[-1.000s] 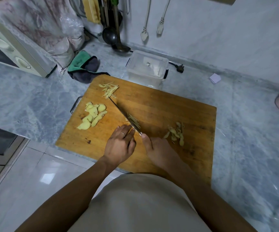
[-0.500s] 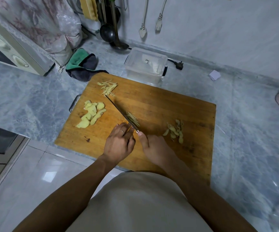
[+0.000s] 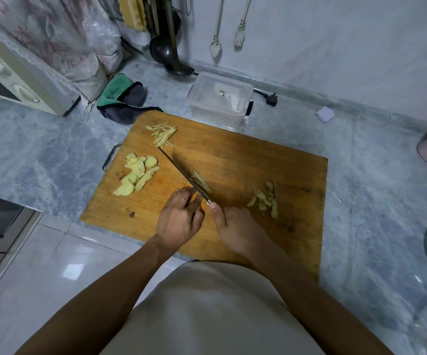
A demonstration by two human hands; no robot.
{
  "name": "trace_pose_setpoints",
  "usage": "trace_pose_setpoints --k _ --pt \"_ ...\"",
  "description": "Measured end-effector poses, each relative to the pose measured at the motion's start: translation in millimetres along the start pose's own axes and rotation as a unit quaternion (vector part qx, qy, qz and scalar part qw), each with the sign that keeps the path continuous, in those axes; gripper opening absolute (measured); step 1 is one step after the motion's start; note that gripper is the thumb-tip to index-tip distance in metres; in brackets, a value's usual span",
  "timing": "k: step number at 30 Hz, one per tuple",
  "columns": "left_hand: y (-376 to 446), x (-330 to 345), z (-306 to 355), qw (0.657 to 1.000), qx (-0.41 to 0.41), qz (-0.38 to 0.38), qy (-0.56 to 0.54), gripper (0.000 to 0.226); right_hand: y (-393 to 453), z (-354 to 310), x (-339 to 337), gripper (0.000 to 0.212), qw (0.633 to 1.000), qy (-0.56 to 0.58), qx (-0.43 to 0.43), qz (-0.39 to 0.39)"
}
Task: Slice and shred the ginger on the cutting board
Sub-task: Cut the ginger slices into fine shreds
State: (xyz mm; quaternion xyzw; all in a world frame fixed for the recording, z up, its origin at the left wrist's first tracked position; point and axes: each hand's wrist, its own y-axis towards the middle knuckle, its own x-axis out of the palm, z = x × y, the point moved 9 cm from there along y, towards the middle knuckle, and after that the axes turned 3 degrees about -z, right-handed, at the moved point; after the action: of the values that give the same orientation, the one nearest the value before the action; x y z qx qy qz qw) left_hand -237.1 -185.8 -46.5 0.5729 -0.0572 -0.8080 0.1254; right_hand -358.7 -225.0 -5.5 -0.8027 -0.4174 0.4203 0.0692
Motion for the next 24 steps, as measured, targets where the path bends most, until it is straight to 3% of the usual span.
trace_pose_setpoints --k 24 --pt "-1.5 3.4 -1.2 1.0 -0.016 -0.013 -0.022 0.035 -3.8 3.3 1.1 0.059 1.0 -0.013 -0.013 0.017"
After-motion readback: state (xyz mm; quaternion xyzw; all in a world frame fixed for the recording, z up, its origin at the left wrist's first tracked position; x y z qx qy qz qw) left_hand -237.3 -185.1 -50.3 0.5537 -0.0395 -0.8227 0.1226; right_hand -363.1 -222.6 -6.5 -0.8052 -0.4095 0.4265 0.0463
